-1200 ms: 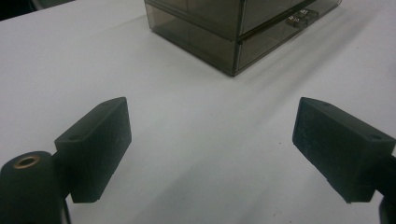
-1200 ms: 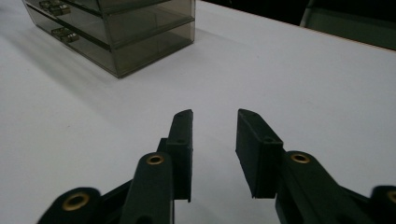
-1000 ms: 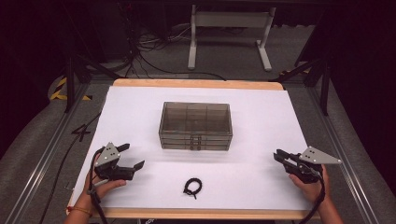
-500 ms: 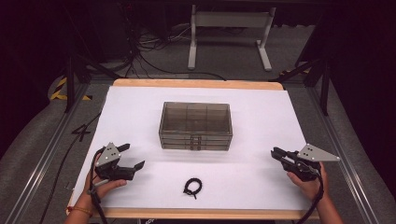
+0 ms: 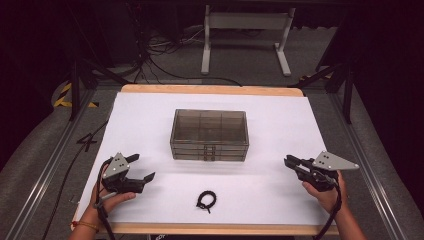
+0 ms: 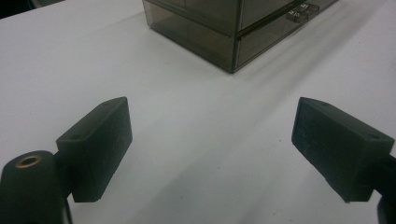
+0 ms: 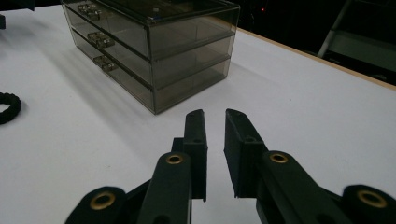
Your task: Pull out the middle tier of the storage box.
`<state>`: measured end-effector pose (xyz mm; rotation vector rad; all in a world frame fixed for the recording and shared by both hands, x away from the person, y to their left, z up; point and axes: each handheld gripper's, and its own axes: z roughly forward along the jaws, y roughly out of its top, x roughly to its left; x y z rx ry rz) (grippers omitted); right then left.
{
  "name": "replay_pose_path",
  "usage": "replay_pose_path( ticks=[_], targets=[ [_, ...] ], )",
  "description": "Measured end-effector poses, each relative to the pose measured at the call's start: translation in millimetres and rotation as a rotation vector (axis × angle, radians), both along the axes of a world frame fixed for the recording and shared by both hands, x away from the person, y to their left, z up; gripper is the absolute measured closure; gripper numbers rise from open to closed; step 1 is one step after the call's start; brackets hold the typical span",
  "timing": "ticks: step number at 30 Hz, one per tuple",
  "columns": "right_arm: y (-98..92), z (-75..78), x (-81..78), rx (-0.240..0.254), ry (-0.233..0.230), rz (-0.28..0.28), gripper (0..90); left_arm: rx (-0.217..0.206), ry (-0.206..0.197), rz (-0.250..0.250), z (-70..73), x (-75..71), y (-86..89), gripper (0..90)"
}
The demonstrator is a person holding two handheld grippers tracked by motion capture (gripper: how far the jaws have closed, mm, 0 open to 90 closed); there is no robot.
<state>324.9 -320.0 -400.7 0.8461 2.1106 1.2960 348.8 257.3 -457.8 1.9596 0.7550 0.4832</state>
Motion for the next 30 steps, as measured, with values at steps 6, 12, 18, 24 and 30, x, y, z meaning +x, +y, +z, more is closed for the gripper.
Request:
replay_pose_path(
  ticks=[6, 12, 18, 24, 30],
  targets=[
    [7.6, 7.9, 2.8, -0.007, -0.01, 0.022, 79.4, -0.002, 0.006, -0.001, -0.4, -0.2, -1.2, 13.3],
    [19.4, 17.0, 11.5, -0.007, -0.016, 0.044, 85.1, 0.0, 0.005, -0.001, -0.4, -0.3, -1.4, 13.4],
    [33.4, 26.4, 21.3, 0.018, -0.035, 0.072, 84.6, 0.017, 0.001, -0.005, 0.0, -0.5, -2.2, 13.4],
    [46.8, 32.8, 28.4, 0.026, -0.044, 0.103, 81.0, 0.036, 0.003, -0.03, 1.4, -2.6, -8.1, 18.1],
    [60.0, 35.1, 36.7, 0.036, -0.044, 0.122, 78.7, 0.067, -0.03, -0.069, 8.8, -3.7, -19.4, 23.1]
  ],
)
